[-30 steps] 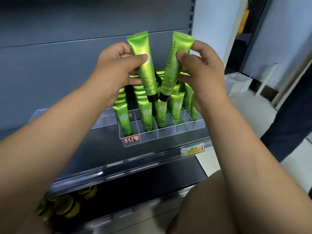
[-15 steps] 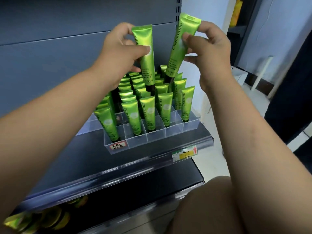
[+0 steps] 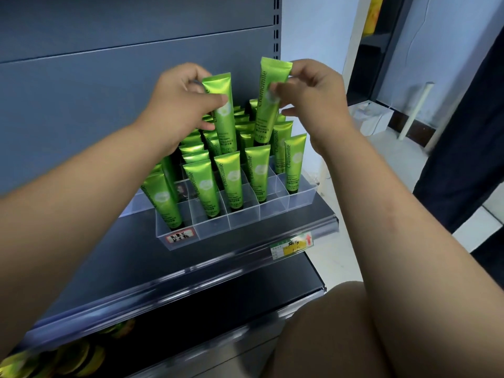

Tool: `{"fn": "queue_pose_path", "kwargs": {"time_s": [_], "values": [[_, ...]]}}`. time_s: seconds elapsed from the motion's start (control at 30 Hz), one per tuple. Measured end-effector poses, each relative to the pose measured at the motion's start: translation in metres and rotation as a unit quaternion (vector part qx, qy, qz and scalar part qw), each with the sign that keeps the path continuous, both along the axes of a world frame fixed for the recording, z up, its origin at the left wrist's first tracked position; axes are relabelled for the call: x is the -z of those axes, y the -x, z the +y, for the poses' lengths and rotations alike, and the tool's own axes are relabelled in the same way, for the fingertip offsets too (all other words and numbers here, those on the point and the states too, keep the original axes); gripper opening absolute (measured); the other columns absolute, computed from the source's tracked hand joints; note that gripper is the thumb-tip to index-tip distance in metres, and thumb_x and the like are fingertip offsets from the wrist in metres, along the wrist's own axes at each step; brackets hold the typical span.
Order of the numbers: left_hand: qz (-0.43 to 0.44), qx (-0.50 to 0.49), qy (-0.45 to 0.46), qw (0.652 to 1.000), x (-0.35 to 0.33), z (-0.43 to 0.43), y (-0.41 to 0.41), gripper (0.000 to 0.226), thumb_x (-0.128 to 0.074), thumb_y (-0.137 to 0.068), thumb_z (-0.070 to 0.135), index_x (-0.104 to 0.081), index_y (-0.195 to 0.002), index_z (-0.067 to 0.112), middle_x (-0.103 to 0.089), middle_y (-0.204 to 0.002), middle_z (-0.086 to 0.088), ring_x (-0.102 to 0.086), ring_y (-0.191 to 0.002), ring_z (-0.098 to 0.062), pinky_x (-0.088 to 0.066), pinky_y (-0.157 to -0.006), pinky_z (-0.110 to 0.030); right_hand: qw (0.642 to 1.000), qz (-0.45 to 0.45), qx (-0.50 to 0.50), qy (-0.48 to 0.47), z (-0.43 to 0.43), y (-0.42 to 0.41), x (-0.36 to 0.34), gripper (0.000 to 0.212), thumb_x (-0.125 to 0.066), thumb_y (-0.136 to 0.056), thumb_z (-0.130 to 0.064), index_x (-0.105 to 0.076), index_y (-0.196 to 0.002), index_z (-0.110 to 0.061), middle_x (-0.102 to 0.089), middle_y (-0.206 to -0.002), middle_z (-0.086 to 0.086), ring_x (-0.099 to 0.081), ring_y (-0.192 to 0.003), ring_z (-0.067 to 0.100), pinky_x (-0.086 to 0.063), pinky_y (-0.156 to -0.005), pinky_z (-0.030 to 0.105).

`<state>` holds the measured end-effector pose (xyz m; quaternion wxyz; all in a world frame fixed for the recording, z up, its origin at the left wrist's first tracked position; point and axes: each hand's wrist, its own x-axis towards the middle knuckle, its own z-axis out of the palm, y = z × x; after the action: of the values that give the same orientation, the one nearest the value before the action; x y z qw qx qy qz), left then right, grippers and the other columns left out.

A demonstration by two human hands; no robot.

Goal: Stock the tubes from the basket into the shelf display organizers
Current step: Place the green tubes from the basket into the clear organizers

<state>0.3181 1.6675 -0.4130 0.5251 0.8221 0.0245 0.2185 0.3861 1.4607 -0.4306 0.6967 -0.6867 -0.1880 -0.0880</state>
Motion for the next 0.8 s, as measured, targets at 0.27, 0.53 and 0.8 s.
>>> {"fn": "queue_pose_path", "kwargs": {"time_s": [0.27, 0.53, 0.8], "values": [[0.028, -0.025, -0.008, 0.999, 0.015, 0.004, -0.003, 0.019, -0.08, -0.086, 0.016, -0.072, -0.095, 0.001, -0.061, -0.079, -0.004, -0.063, -0.074, -0.012, -0.065, -0.075, -0.041, 0.997, -0.006, -0.05, 0.055, 0.006, -0.005, 0.009, 0.02, -0.071, -0.087, -0.01, -0.064, -0.094, 0.008, -0.067, -0.083, 0.017, -0.06, -0.068, 0.017, -0.054, -0.059, 0.029], [0.039, -0.034, -0.029, 0.998, 0.022, 0.012, -0.002, 0.014, -0.082, -0.083, 0.016, -0.077, -0.093, 0.006, -0.066, -0.081, -0.009, -0.059, -0.07, -0.014, -0.059, -0.071, -0.03, 0.994, -0.016, -0.041, 0.097, 0.012, -0.011, 0.016, 0.02, -0.072, -0.087, -0.008, -0.055, -0.077, -0.008, -0.054, -0.074, 0.016, -0.057, -0.065, 0.023, -0.056, -0.062, 0.037], [0.067, -0.037, -0.066, 0.995, 0.027, 0.02, -0.002, 0.018, -0.083, -0.083, 0.022, -0.078, -0.093, 0.007, -0.073, -0.084, -0.022, -0.064, -0.069, -0.018, -0.063, -0.081, -0.036, 0.991, -0.015, -0.031, 0.127, 0.018, -0.014, 0.022, 0.013, -0.076, -0.082, -0.005, -0.068, -0.085, -0.015, -0.061, -0.073, 0.011, -0.064, -0.066, 0.023, -0.06, -0.072, 0.052]]}}
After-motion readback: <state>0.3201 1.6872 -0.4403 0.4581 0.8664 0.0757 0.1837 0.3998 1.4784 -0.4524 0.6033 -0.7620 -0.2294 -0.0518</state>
